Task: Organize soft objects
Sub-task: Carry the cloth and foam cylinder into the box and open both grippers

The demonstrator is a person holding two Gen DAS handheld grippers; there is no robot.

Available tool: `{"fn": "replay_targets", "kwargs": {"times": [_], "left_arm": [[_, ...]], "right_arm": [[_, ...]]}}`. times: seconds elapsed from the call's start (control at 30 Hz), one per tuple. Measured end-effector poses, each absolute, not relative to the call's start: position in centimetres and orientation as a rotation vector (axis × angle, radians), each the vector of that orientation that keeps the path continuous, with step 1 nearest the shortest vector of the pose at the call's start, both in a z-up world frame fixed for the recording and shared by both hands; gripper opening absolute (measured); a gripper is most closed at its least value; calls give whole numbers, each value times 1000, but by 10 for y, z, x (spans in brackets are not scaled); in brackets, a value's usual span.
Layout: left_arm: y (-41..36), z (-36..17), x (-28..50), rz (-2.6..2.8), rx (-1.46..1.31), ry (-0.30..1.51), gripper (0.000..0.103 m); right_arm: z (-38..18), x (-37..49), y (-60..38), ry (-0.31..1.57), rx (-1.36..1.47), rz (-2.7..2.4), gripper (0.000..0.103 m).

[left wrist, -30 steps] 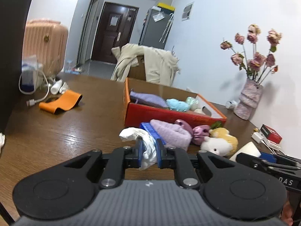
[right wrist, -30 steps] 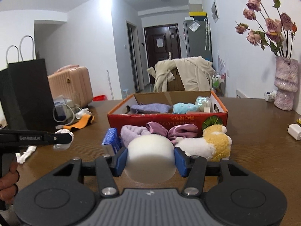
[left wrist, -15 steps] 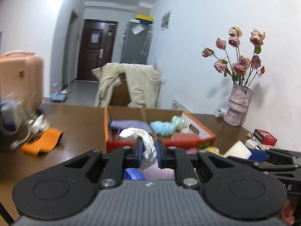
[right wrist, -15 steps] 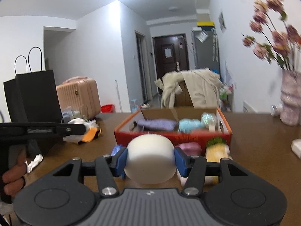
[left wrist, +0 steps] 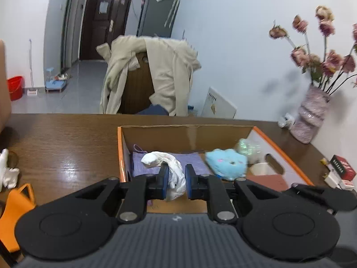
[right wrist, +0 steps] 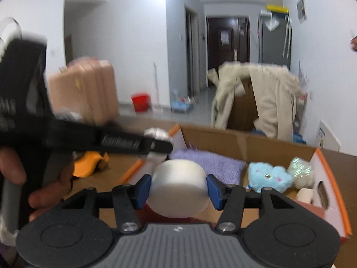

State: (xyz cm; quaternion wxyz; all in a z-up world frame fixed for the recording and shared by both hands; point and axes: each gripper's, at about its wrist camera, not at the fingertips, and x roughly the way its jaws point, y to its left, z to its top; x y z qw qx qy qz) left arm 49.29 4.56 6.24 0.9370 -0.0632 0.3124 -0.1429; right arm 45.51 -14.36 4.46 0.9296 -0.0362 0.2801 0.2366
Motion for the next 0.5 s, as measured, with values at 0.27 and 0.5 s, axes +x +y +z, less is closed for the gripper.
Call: {"fn": "replay_targets", "kwargs": {"times": [0.27,0.5], "left_arm": [[57,49,513,-320,-157,718,54],[67,70,493,-285,-166,697,54]], "right_arm": [[18,492,-112,687,-8,524,62],[33,473,-130,653,6,524,70]]}}
